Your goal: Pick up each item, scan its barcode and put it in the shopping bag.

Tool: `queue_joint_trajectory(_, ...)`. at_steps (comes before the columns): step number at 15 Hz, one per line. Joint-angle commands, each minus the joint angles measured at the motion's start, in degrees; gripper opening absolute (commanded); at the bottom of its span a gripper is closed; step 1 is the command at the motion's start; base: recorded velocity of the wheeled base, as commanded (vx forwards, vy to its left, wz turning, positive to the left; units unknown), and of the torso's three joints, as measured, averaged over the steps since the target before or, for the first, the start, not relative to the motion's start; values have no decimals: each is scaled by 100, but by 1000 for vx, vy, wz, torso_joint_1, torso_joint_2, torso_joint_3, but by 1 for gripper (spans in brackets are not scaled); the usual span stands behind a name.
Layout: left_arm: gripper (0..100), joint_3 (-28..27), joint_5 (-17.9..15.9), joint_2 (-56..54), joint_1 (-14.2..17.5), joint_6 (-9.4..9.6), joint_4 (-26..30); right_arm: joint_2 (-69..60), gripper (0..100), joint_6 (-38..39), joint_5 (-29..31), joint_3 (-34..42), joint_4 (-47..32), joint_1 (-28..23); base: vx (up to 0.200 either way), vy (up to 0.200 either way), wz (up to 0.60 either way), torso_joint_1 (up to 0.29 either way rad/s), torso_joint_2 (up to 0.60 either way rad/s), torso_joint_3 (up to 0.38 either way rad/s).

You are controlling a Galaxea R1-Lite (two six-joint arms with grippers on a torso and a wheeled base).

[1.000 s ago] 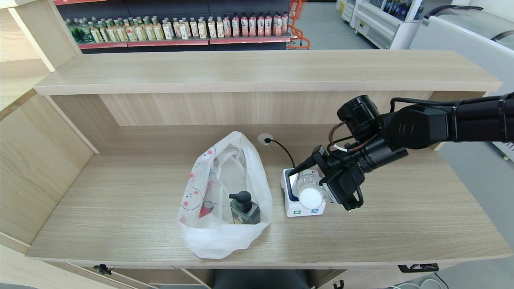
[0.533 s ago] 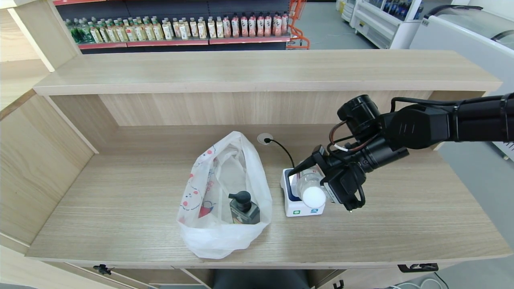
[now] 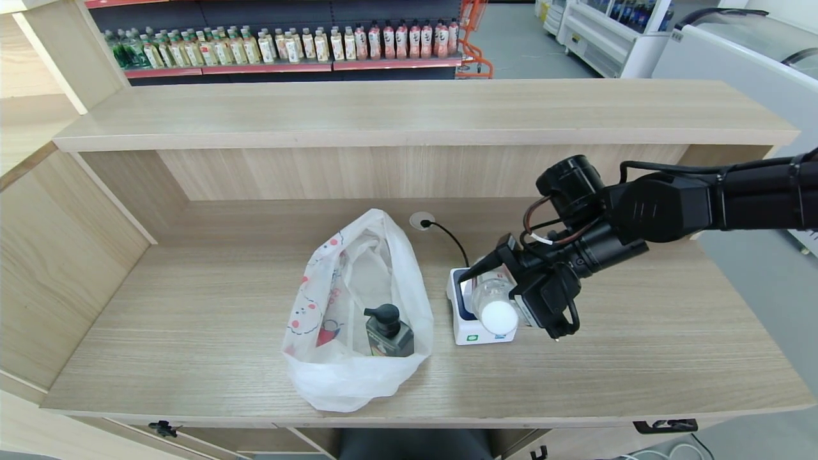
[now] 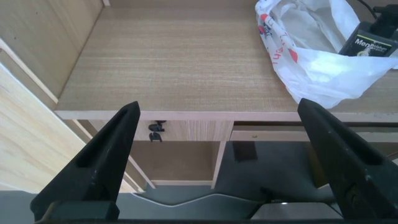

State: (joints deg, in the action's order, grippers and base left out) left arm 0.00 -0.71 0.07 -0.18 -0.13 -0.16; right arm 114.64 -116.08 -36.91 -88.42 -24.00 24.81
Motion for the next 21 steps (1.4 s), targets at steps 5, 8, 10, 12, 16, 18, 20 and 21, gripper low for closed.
queue_joint_trajectory(5, 100, 0, 0, 1, 1, 5, -2, -153, 0, 182, -220, 149, 291, 7, 0, 0, 0, 0, 0, 0)
queue_joint_trajectory(8, 100, 0, 0, -7, 1, 5, -2, -1190, 0, 2599, -413, -237, 563, 24, 0, 0, 0, 0, 0, 0)
queue_joint_trajectory(10, 100, 0, 9, 1, 1, -4, -2, -1550, 0, 4559, -378, -492, 1258, -29, 0, 0, 0, 0, 0, 0)
queue_joint_trajectory(12, 100, 0, 9, 1, 1, 5, -2, -1858, 0, 6967, -176, -861, 1609, -398, 0, 0, 0, 0, 0, 0)
queue_joint_trajectory(16, 100, 0, 9, 1, 1, 13, -2, -2666, 0, 10720, 1415, -35, 1627, -644, 0, 0, 0, 0, 0, 0)
queue_joint_trajectory(18, 100, 0, 9, 1, 1, 13, -2, -3027, 0, 11872, 2039, 870, 1768, -705, 0, 0, 0, 0, 0, 0)
queue_joint_trajectory(20, 100, 0, 9, 1, 1, -4, -2, -3308, 0, 12074, 2241, 2268, 2769, -802, 0, 0, 0, 0, 0, 0)
queue_joint_trajectory(21, 100, 0, 9, 1, 1, 5, -2, -3317, 0, 12074, 2320, 2760, 3376, -802, 0, 0, 0, 0, 0, 0)
